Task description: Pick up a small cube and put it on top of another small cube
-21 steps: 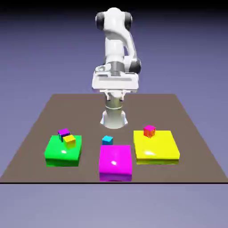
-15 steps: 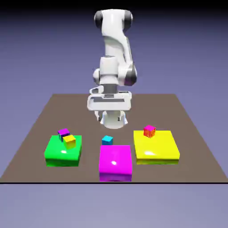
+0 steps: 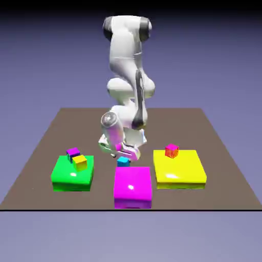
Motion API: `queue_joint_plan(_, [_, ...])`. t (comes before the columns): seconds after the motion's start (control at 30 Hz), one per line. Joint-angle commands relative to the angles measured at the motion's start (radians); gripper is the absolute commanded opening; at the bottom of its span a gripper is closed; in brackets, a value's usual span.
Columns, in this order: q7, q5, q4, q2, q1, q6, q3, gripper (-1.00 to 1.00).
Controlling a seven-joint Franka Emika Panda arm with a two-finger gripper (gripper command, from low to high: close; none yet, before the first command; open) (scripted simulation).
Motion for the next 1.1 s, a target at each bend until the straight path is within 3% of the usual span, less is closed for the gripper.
queue_joint_plan(0.0, [-0.014,0.02,-0.001,0.032,-0.006,0.032,0.014,0.0])
queue_joint_plan(0.03, [-0.014,0.02,-0.001,0.032,-0.006,0.032,0.014,-1.0])
queue_joint_plan(0.33, [0.094,-0.134,0.008,-0.217,0.041,-0.219,-0.093,-1.0])
queue_joint_plan(0.83, [0.662,0.08,0.552,-0.168,-0.291,-0.603,-0.22,-1.0])
queue_joint_plan(0.9, [0.67,0.083,0.56,-0.167,-0.296,-0.609,-0.222,-1.0])
queue_joint_plan(1.03, [0.606,0.169,0.483,-0.067,-0.281,-0.444,-0.191,-1.0])
queue_joint_plan(1.07, [0.606,0.169,0.483,-0.067,-0.281,-0.444,-0.191,1.0])
